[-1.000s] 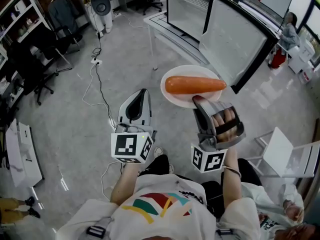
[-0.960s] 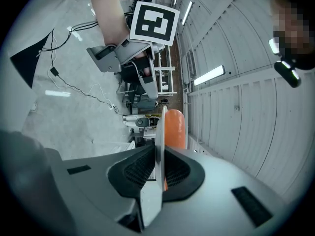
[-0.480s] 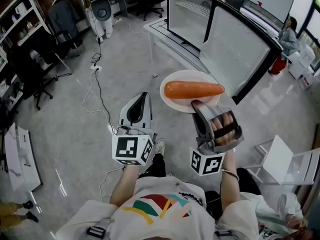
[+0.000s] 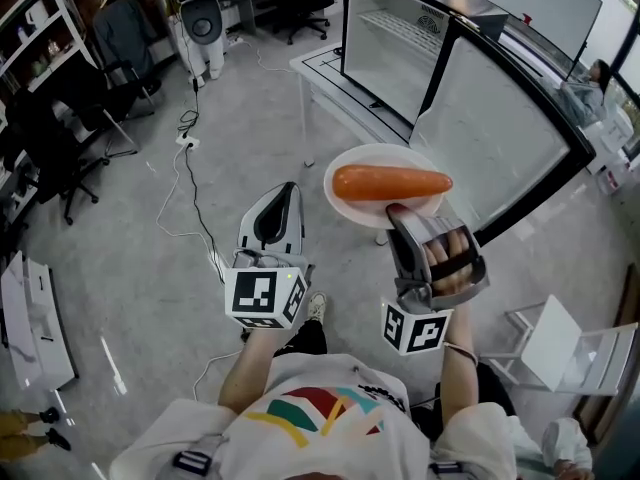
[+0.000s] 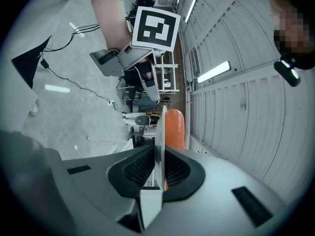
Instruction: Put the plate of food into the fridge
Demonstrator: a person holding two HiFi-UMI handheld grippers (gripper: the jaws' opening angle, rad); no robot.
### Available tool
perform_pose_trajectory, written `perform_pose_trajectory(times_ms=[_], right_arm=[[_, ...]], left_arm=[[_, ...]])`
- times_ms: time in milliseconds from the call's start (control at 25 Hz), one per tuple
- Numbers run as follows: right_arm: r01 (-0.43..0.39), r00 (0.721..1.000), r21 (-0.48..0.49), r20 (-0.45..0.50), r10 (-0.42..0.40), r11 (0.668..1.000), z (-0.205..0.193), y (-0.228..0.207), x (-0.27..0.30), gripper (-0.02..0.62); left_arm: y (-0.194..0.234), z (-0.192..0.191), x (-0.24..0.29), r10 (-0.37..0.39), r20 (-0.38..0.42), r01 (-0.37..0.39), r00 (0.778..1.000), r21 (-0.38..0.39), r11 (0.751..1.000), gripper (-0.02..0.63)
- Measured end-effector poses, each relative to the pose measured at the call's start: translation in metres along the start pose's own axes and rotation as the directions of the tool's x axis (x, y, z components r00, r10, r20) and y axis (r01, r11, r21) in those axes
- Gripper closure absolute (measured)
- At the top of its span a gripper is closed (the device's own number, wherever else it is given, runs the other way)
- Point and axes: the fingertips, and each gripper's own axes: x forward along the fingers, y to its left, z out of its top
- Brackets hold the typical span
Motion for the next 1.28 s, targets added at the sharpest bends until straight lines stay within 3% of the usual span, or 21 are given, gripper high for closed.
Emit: perform_pose_trajectory(times_ms=[880,1280], right_arm=[[0.019,0.998,-0.021,-0.059,-0.021,1.0,-0.052,-0.006,0.208,0.557],[0.033,0.995,-0.02,-0.092,-0.035,0.999,-0.066,-0.003,0.26,0.557]], left_arm=[[0.109,-0.009,0.191,-0.045,0.026,0.044,0.999,0.025,0.999,0.6],[0.139,-0.017,0.239,-0.066,0.023,0.066,0.998,0.031,0.997,0.6]])
